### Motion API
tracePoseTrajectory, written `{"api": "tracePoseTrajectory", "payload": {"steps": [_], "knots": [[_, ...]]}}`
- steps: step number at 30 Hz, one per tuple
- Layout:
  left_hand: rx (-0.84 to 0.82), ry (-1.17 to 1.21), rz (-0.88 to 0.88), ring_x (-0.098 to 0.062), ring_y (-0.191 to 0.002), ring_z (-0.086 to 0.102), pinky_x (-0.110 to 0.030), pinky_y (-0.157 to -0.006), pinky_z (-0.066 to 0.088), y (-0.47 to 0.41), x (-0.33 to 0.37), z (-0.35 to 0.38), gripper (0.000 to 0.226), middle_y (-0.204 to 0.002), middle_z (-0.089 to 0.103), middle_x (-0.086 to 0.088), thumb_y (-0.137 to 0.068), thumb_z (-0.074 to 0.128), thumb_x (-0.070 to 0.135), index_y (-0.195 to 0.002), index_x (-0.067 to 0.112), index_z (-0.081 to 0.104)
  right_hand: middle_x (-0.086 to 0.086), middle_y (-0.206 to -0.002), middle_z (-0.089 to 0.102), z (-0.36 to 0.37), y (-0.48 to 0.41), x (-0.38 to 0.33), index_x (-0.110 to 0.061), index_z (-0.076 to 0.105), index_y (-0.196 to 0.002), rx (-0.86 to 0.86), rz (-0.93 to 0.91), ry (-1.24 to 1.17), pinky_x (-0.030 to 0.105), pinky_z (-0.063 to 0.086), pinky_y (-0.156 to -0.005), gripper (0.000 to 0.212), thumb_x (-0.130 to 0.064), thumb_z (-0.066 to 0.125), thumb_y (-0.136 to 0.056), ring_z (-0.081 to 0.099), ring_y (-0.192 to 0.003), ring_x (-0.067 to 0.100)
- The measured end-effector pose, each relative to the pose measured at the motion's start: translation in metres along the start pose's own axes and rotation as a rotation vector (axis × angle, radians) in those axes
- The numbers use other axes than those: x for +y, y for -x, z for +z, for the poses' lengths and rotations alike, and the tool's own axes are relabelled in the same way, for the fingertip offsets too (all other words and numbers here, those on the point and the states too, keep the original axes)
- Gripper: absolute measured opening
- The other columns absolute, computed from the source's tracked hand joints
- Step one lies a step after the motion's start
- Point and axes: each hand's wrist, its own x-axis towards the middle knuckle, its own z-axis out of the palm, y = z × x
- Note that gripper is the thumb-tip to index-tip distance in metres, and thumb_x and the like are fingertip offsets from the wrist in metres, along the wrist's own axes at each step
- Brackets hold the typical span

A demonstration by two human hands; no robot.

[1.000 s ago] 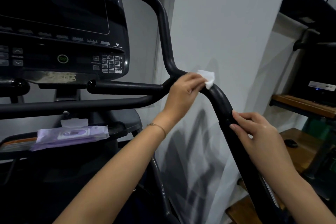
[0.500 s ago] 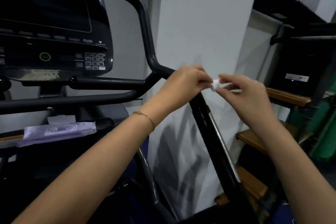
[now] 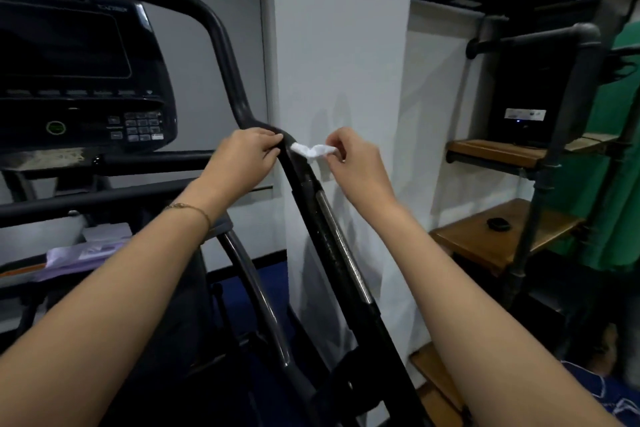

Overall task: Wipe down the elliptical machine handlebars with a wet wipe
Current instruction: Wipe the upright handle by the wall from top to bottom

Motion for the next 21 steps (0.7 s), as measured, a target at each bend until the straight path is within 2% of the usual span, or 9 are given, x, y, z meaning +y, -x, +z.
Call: {"api": "tracePoseTrajectory", "payload": {"steps": [2,3,7,10,11,14,16,18,21], "knots": [[-0.022,-0.073,0.023,-0.027,-0.113,0.057,-0.041,-0.095,0.047,0.0,0.004,0.0,0.034,-0.125,0.062,-0.009,-0.096,0.048,0.025,-0.119,0.007,0.064,0.01,-0.104,0.07,0.01,0.008,0.0,-0.014,0.063,-0.115,-0.105,-0.024,0.058,0.03,0.047,-0.084,0.032,-0.006,0.047,-0.088,0.063,-0.097,0.024],[-0.026,-0.091,0.021,-0.029,-0.109,0.058,-0.042,-0.092,0.048,-0.001,0.007,0.0,0.035,-0.12,0.063,-0.012,-0.096,0.047,0.028,-0.114,0.004,0.065,0.01,-0.109,0.07,0.012,0.013,0.001,-0.015,0.063,-0.117,-0.137,-0.025,0.077,0.029,0.046,-0.089,0.034,-0.007,0.047,-0.089,0.063,-0.103,0.024],[-0.007,0.001,-0.076,-0.027,-0.104,0.061,-0.033,-0.087,0.047,-0.006,0.012,-0.001,0.037,-0.11,0.068,-0.01,-0.093,0.052,0.034,-0.112,0.006,0.067,0.015,-0.103,0.07,0.006,0.033,0.006,-0.001,0.069,-0.102,-0.178,-0.042,-0.03,0.032,0.045,-0.091,0.02,-0.012,0.056,-0.089,0.063,-0.099,0.026],[-0.027,-0.023,-0.074,-0.027,-0.085,0.062,-0.029,-0.067,0.041,-0.003,0.015,-0.001,0.03,-0.073,0.062,-0.003,-0.095,0.048,0.031,-0.092,0.006,0.065,0.009,-0.117,0.065,0.013,0.02,0.0,-0.003,0.069,-0.106,-0.14,-0.018,-0.108,0.021,0.039,-0.095,0.022,-0.013,0.058,-0.089,0.059,-0.108,0.019],[-0.025,-0.021,-0.061,-0.026,-0.08,0.06,-0.028,-0.065,0.038,-0.002,0.016,-0.002,0.027,-0.069,0.058,0.0,-0.095,0.047,0.029,-0.092,0.008,0.065,0.007,-0.121,0.063,0.016,0.014,-0.003,-0.006,0.069,-0.108,-0.135,-0.007,-0.11,0.021,0.039,-0.097,0.024,-0.014,0.058,-0.089,0.058,-0.111,0.018],[-0.044,-0.013,-0.023,-0.027,-0.087,0.061,-0.032,-0.075,0.046,-0.001,0.015,-0.006,0.032,-0.097,0.069,-0.008,-0.096,0.045,0.023,-0.122,0.015,0.062,0.006,-0.12,0.064,0.019,0.016,-0.002,-0.008,0.069,-0.108,-0.111,-0.022,-0.059,0.026,0.04,-0.099,0.024,-0.018,0.058,-0.089,0.058,-0.112,0.018],[-0.08,-0.071,-0.004,-0.03,-0.099,0.06,-0.035,-0.081,0.047,-0.001,0.014,-0.006,0.039,-0.118,0.065,-0.011,-0.097,0.039,0.015,-0.133,0.016,0.053,0.008,-0.114,0.065,0.016,0.027,0.005,-0.007,0.07,-0.105,-0.112,-0.066,-0.008,0.03,0.042,-0.096,0.023,-0.018,0.058,-0.089,0.06,-0.107,0.021],[-0.118,-0.145,0.028,-0.03,-0.113,0.054,-0.037,-0.086,0.046,-0.003,0.013,-0.005,0.045,-0.13,0.058,-0.009,-0.094,0.035,0.009,-0.137,0.015,0.048,0.011,-0.109,0.063,0.014,0.029,0.007,-0.004,0.071,-0.103,-0.123,-0.075,-0.013,0.032,0.043,-0.094,0.022,-0.017,0.059,-0.089,0.059,-0.103,0.024],[-0.143,-0.224,0.066,-0.031,-0.119,0.049,-0.04,-0.09,0.046,-0.004,0.015,-0.007,0.045,-0.132,0.056,-0.009,-0.092,0.034,0.004,-0.132,0.01,0.052,0.015,-0.109,0.057,0.018,0.018,0.004,-0.002,0.072,-0.099,-0.109,-0.103,0.022,0.027,0.04,-0.095,0.021,-0.016,0.059,-0.089,0.053,-0.107,0.027]]}}
